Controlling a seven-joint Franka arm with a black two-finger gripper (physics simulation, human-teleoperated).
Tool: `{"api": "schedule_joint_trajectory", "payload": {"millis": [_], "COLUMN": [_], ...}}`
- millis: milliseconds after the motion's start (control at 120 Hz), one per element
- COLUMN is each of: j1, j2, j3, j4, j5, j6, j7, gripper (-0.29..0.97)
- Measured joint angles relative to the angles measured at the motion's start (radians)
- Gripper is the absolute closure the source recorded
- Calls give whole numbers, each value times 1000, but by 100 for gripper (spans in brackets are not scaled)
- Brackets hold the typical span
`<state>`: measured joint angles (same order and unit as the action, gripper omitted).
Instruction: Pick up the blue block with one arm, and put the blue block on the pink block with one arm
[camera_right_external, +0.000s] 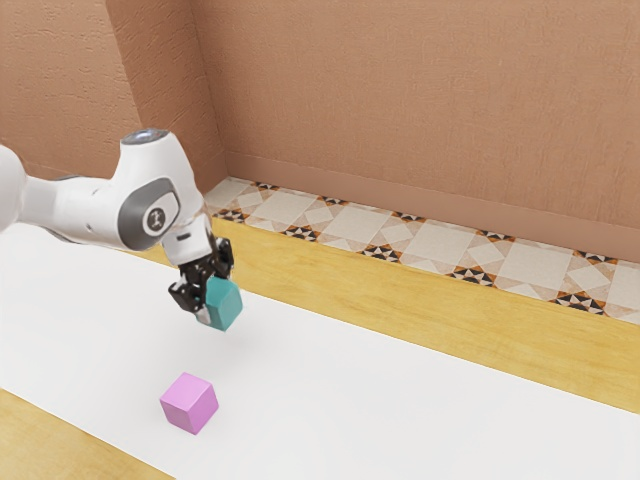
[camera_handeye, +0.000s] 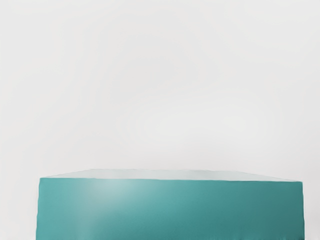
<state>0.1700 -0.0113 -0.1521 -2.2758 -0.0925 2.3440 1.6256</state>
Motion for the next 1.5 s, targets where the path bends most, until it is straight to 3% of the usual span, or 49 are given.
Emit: {"api": "schedule_joint_trajectory", "payload": {"millis": [267,608,783,1033,1367,1500], "j1": [0,-2,-13,-2,2,3], "j2": [-181,-191,-183,-181,-177,-269], "j3": [0,-1,-48,-48,-45,-26], "j4": [-188,-266,-264,-260,-254,-228], "j5": [-20,-52,-90,-103,-99,-102], "j6": [-61,-108,-123,-122,-134,-201], "j7": [8,14,17,21,25,27], "gripper": [34,33,33,32,8,4]}}
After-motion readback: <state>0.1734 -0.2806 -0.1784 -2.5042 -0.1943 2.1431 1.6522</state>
